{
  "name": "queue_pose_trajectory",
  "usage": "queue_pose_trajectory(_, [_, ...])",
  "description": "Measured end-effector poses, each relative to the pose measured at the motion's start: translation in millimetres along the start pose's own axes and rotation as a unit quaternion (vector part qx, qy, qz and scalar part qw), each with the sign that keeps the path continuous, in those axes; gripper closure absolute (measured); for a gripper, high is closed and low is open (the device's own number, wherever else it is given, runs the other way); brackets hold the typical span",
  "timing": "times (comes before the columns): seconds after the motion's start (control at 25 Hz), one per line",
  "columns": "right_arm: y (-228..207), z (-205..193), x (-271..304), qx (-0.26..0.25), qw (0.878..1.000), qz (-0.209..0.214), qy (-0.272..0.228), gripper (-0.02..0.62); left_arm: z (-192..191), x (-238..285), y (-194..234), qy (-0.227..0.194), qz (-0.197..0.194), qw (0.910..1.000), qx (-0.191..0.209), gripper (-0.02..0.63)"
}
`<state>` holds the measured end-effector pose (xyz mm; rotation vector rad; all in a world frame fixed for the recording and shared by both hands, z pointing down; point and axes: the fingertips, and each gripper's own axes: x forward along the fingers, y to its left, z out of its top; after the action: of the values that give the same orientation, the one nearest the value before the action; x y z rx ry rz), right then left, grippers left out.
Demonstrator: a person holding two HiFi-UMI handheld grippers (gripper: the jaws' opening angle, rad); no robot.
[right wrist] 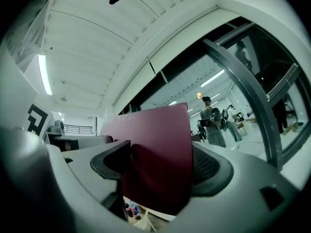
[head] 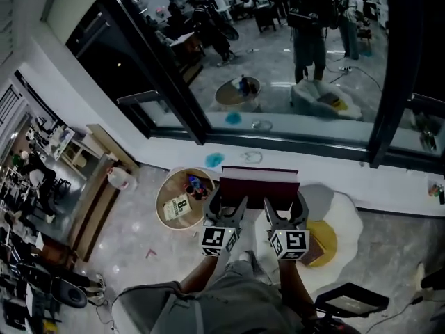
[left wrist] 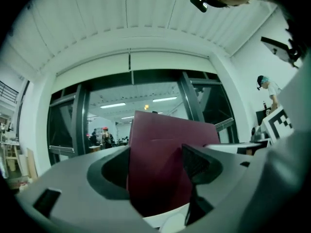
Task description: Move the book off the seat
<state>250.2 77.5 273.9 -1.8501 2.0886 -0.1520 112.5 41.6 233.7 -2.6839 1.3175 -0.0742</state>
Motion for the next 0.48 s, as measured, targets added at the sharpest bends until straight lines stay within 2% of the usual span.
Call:
queue_pose_trajectory(0.24, [77,11,23,-0.034,0.998,0.060,0.004,0.230,26,-51,59,-0.031,0.061,0.9972,-0.031,0.270])
queue_pose_trajectory(0.48, [155,-24,28,-0.075,0.994,0.080,0.019,0.230,-12,-112,121,-0.046,0.085,0.9926,-0.073,0.270])
